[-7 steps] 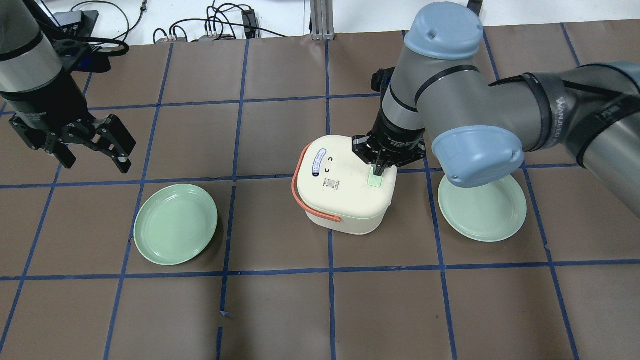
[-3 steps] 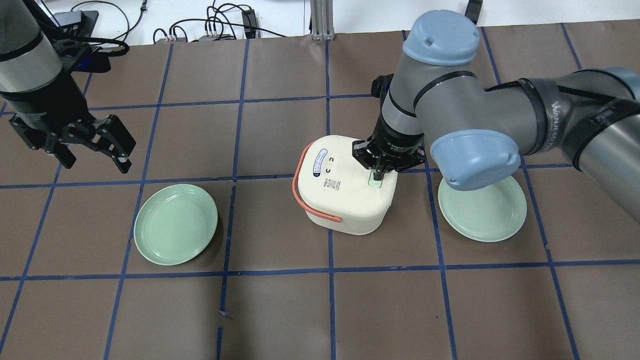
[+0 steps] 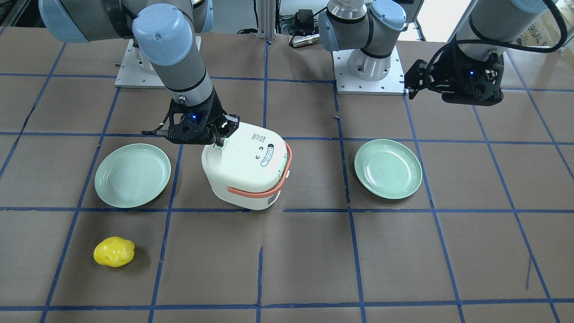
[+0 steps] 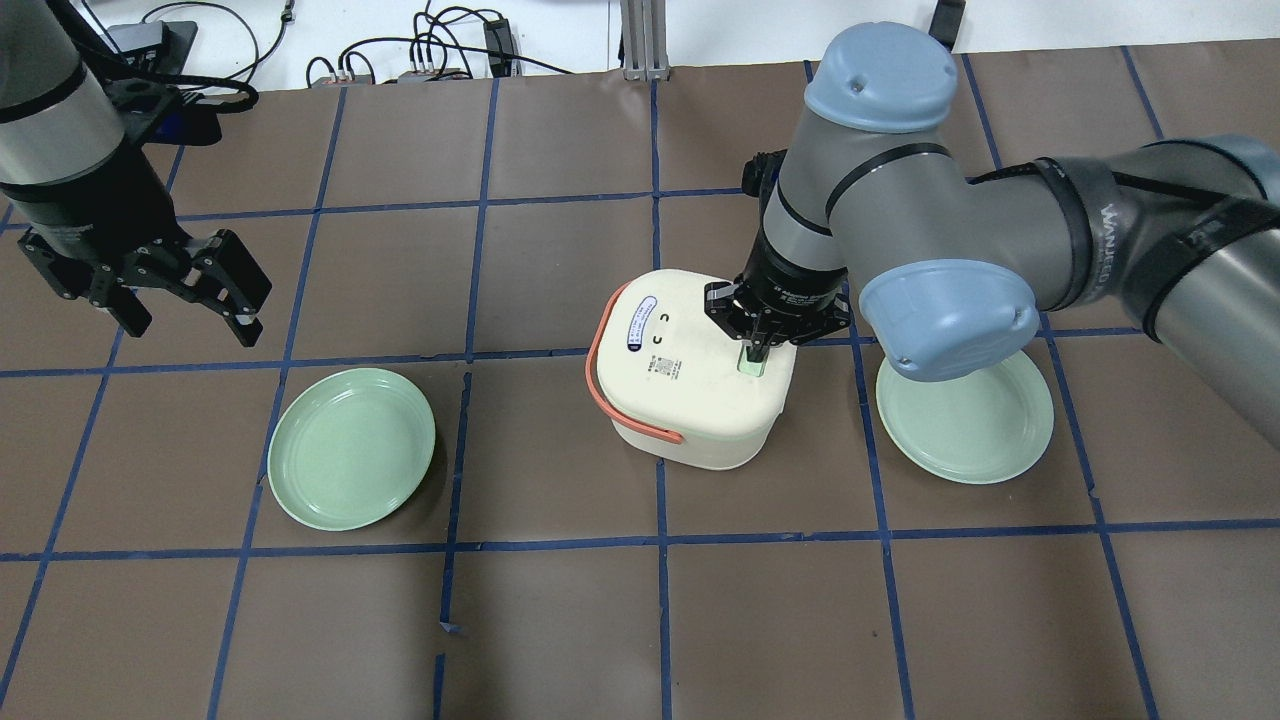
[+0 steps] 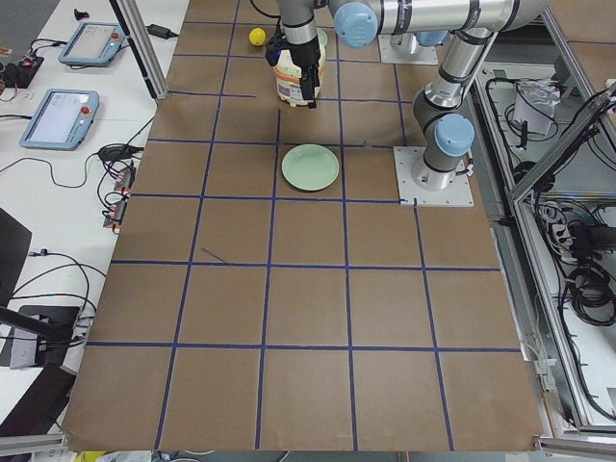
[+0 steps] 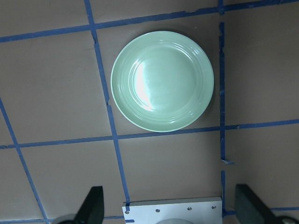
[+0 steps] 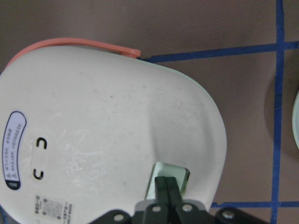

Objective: Press rice cooker button

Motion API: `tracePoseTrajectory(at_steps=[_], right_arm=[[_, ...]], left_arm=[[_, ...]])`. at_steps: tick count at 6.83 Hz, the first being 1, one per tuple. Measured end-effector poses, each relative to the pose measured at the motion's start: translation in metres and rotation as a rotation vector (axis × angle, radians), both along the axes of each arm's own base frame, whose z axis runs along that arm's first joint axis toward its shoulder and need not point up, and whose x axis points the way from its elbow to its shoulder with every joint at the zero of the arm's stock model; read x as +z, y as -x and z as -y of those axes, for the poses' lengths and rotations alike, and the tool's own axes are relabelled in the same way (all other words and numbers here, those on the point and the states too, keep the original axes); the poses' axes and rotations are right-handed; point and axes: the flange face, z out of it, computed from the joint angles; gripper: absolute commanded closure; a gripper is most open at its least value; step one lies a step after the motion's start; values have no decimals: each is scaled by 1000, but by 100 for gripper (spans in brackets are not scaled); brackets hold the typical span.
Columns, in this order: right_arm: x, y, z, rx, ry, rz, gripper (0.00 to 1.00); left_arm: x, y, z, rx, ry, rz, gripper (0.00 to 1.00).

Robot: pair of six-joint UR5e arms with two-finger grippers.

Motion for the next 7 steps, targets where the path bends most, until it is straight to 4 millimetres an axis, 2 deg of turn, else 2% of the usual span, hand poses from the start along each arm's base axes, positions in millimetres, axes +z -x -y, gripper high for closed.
tracePoseTrajectory(at_steps=[1,2,3,4,5,7], right_arm=[[17,0,5,-18,12,-4,20],[48,-1,15,-32,37,-18,1],[86,4,29,-37,81,-57,0],[114,16,44,-29,125,-110,0],[129,34,55,-7,149,-149,0],[135,69,69,29,154,-169,0]], left_arm=[[0,0,0,0,0,0,0],[0,0,0,0,0,0,0],[0,0,0,0,0,0,0],[0,0,0,0,0,0,0],[0,0,0,0,0,0,0],[0,0,0,0,0,0,0]])
